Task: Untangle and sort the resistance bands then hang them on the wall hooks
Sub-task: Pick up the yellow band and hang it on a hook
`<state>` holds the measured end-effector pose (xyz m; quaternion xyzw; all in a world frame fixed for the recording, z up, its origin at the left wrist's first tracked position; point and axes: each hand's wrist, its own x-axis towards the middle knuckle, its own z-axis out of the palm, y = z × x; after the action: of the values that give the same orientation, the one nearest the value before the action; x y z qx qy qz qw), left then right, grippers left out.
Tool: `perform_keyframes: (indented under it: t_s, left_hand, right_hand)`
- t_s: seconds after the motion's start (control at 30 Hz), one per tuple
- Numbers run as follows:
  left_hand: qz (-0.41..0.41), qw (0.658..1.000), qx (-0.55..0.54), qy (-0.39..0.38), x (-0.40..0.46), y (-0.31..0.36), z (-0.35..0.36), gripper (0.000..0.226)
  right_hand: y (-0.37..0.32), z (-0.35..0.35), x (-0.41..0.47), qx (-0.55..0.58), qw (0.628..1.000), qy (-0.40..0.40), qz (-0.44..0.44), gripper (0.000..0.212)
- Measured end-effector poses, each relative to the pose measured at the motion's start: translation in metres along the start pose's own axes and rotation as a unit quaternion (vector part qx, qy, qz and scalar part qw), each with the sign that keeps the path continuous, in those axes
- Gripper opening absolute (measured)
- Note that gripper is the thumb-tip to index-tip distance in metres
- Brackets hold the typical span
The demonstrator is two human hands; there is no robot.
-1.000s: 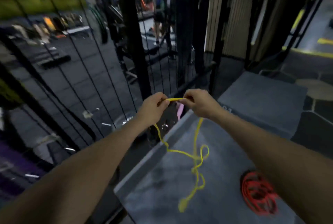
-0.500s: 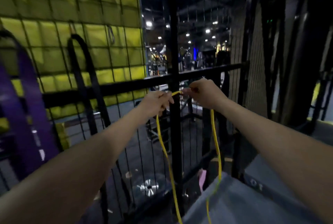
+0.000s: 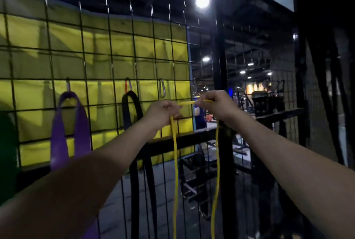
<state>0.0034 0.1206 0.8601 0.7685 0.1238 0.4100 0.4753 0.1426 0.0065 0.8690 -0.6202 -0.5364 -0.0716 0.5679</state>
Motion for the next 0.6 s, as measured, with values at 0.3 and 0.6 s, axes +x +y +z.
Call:
perform_keyframes:
  t_s: [0.3, 0.6]
  left_hand:
    - [0.134, 0.963, 0.161, 0.167, 0.06, 0.023, -0.037, 0.007]
    - [0.142, 0.937, 0.239, 0.211, 0.089, 0.019, -0.047, 0.012]
  right_hand:
    - [0.003, 0.043, 0.083, 0.14, 0.99, 0.002, 0.028, 0.025]
    - [0.013, 0.071, 0.12, 0.173, 0.982, -0.07, 0.039, 0.019]
